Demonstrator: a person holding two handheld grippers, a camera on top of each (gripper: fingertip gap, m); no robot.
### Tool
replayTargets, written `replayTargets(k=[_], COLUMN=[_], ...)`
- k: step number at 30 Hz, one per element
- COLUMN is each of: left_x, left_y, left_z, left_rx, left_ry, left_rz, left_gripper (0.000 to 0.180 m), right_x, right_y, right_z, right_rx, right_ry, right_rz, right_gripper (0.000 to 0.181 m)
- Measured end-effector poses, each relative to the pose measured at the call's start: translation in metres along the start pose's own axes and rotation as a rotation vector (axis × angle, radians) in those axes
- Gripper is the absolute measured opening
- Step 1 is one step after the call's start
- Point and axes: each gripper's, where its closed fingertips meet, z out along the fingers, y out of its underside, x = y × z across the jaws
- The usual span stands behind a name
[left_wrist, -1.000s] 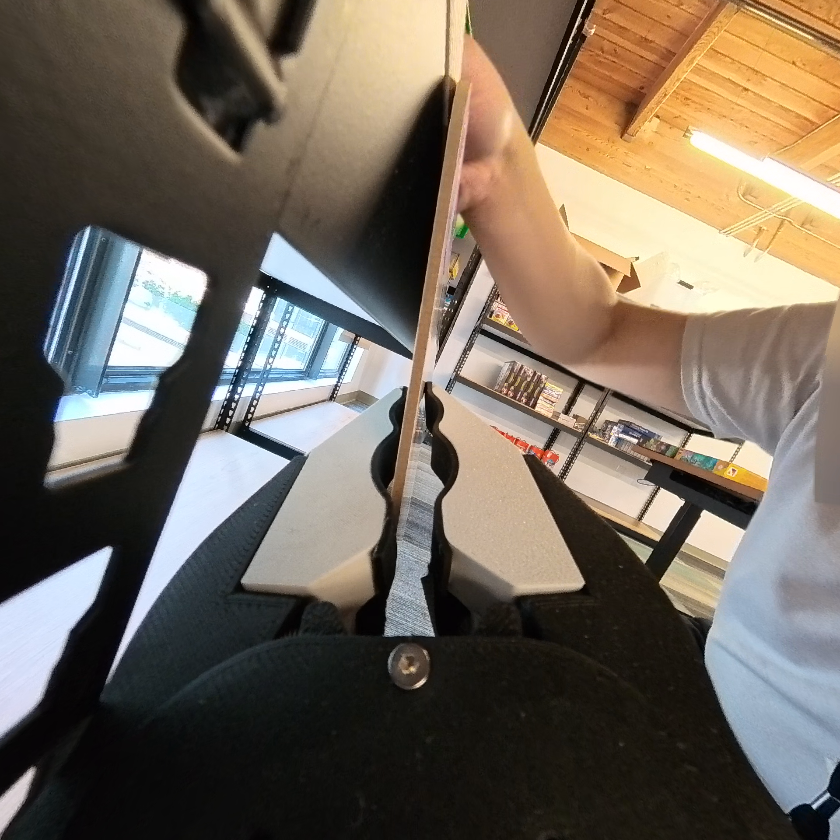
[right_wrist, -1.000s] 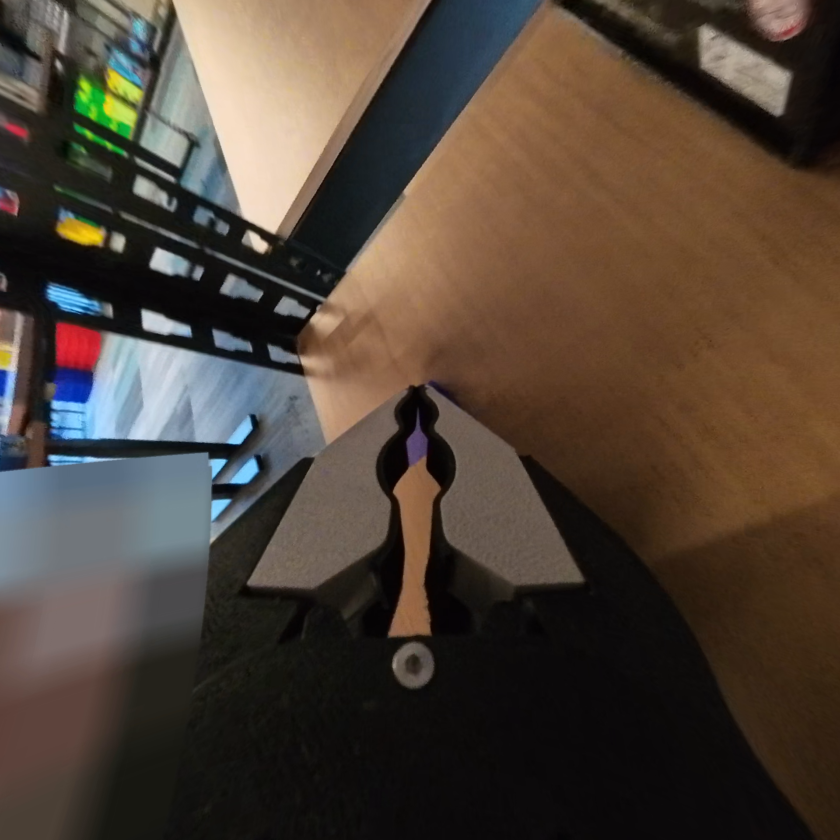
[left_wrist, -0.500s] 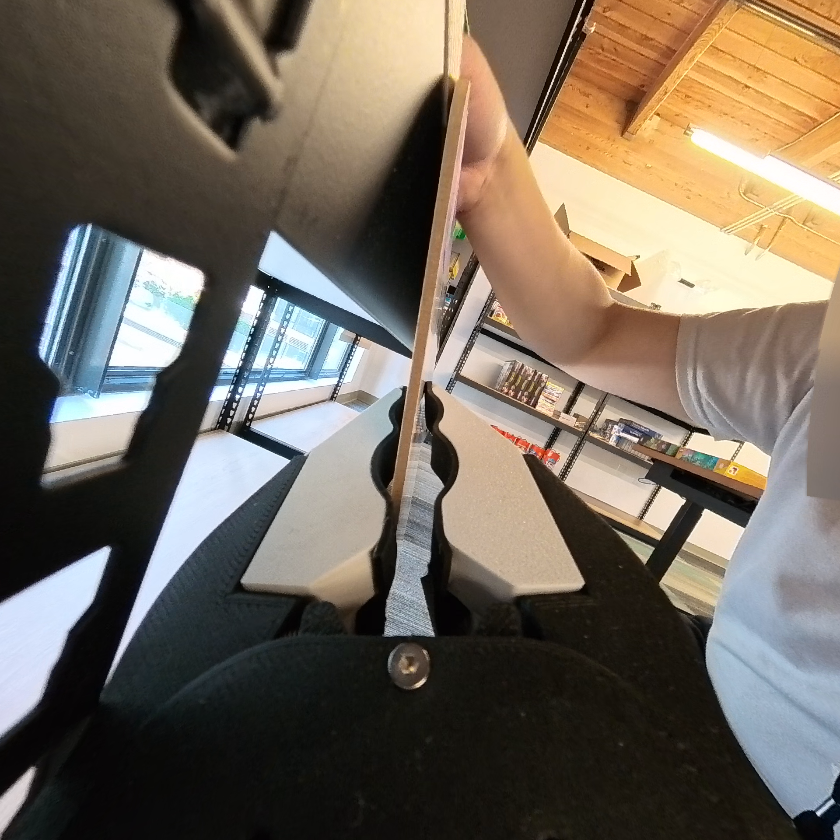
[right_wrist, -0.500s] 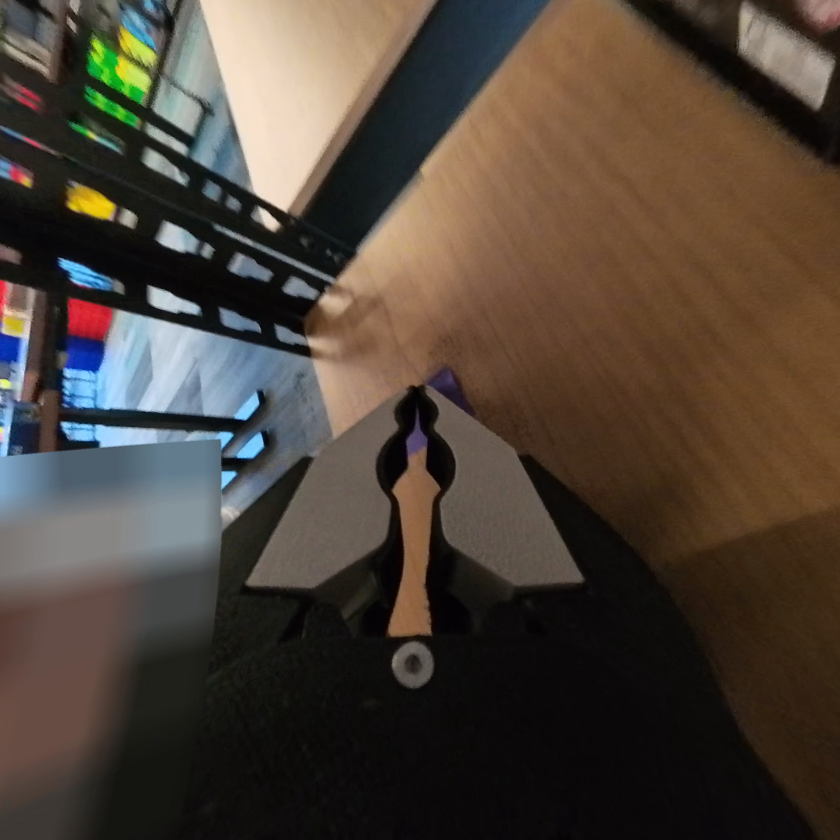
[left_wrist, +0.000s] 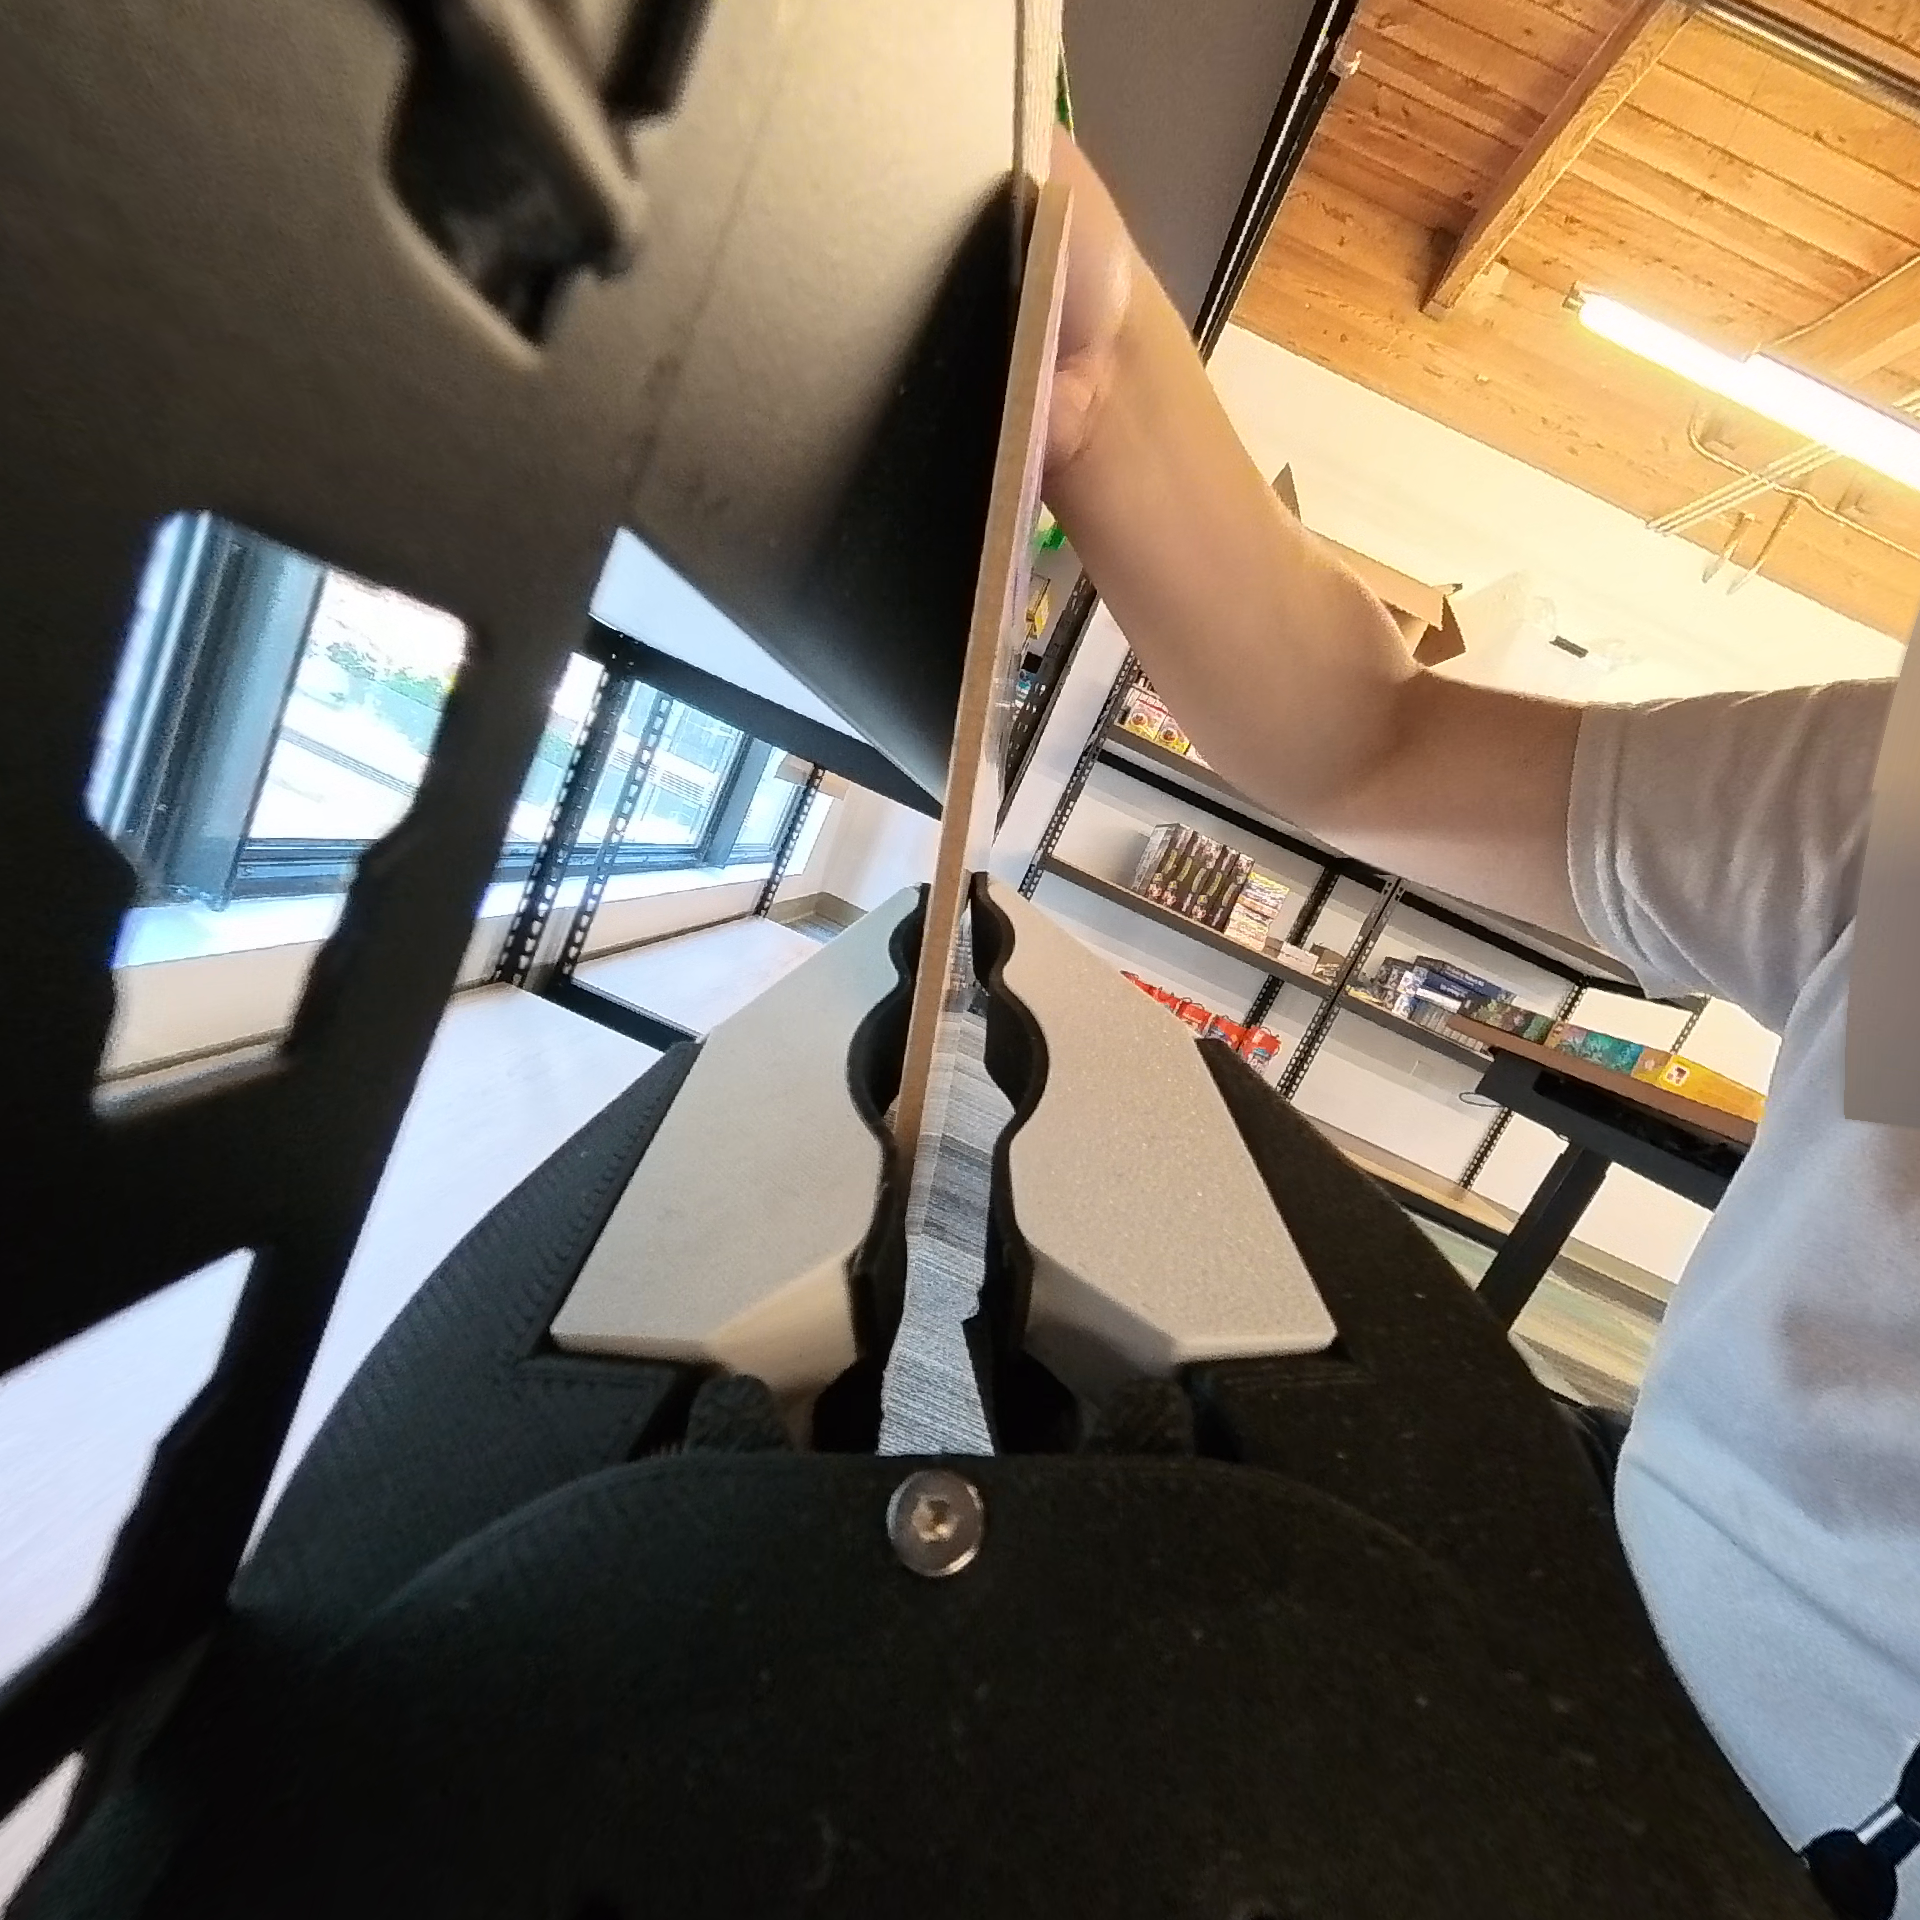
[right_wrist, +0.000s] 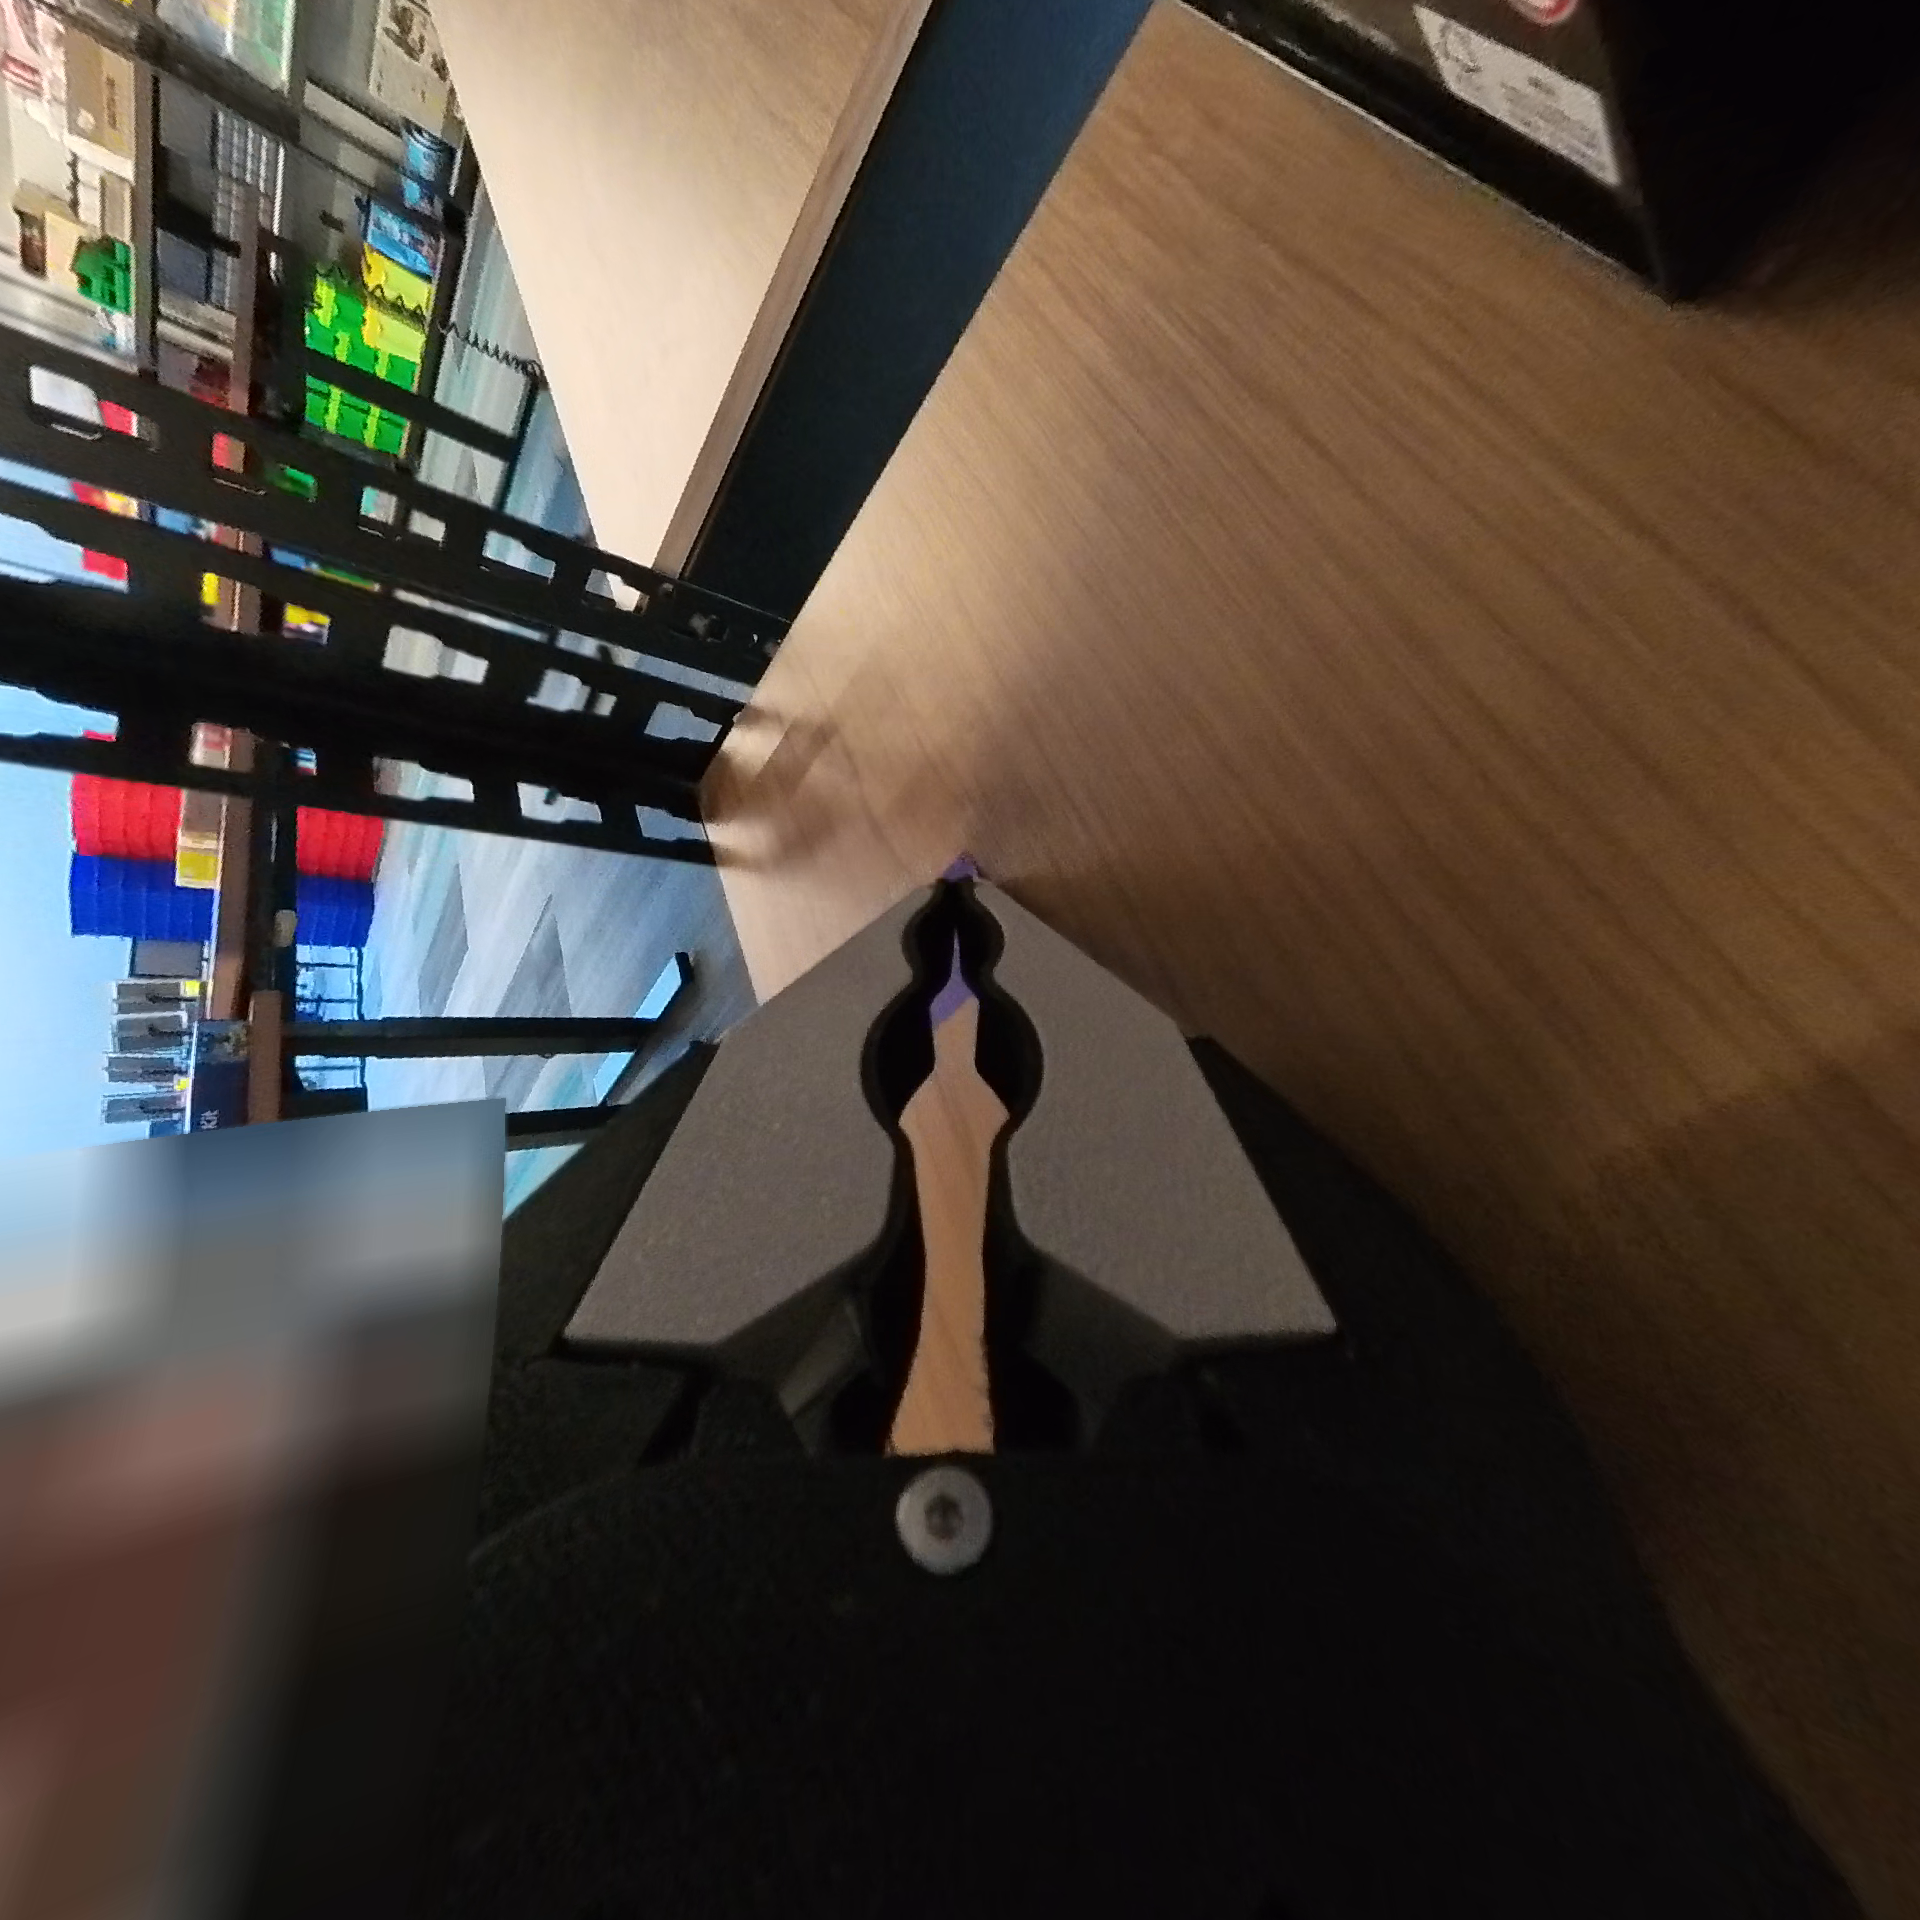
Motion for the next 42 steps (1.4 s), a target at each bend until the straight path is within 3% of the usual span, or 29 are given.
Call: replayTargets(k=[12,23,33,42], left_x=[0.000,0.000,0.000,0.000], left_y=[0.000,0.000,0.000,0.000], left_z=[0.000,0.000,0.000,0.000], left_rx=[-0.001,0.001,0.000,0.000], left_ry=[0.001,-0.001,-0.002,-0.003], left_rz=[0.001,0.004,0.003,0.005], left_gripper=[0.003,0.003,0.003,0.004], right_x=[-0.008,-0.049,-0.054,-0.048], right_y=[0.014,0.059,0.064,0.072], right_z=[-0.001,0.020,0.024,0.009], right_rx=[-0.063,-0.275,-0.292,-0.319], right_ry=[-0.050,-0.173,-0.164,-0.182], right_rz=[-0.024,-0.092,-0.184,-0.126], right_gripper=[0.000,0.000,0.000,0.000])
